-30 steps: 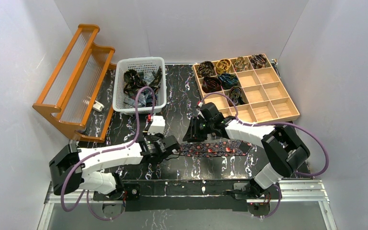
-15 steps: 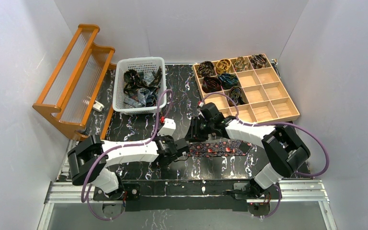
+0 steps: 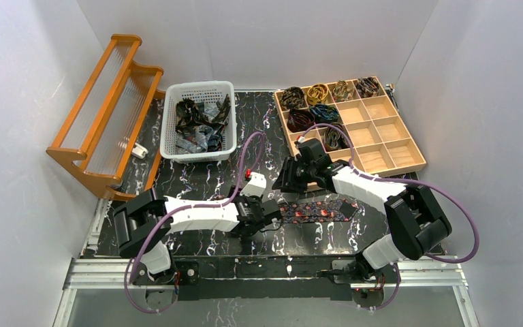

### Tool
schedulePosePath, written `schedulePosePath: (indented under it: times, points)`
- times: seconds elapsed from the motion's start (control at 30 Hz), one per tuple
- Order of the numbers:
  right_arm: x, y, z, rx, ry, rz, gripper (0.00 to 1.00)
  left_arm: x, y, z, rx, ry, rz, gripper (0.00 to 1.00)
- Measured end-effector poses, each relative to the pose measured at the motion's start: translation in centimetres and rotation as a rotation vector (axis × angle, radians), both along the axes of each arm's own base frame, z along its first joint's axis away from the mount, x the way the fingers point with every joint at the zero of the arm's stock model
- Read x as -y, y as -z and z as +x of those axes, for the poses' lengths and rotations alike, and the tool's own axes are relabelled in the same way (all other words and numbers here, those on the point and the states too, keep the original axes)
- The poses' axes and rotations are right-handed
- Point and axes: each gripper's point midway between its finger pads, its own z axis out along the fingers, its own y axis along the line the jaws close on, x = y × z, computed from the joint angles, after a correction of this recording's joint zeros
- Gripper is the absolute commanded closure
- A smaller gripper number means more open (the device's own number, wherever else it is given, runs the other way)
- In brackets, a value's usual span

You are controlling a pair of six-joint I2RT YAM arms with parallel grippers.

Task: Roll the ties
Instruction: Roll the tie at the center of the board.

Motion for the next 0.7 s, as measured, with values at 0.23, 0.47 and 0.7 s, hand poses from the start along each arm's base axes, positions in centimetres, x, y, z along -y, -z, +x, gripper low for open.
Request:
schedulePosePath:
  times: [0.23, 0.47, 0.7]
  points:
    - [1.2, 0.3, 0.5, -0.001, 0.009, -0.019, 0.47, 4.4, 1.0, -0.8, -0.1, 0.114, -0.184, 0.36]
    - [1.1, 0.1, 0.2, -0.001, -0.035, -0.002, 0.41, 6.3, -3.4, -1.1, -0.094, 0.181, -0.456, 0.29]
    - [-1.5, -2.6, 0.2, 0.047, -0.14, 0.105, 0.53, 1.8, -7.4, 0.0, 0.001, 0.068, -0.637, 0.25]
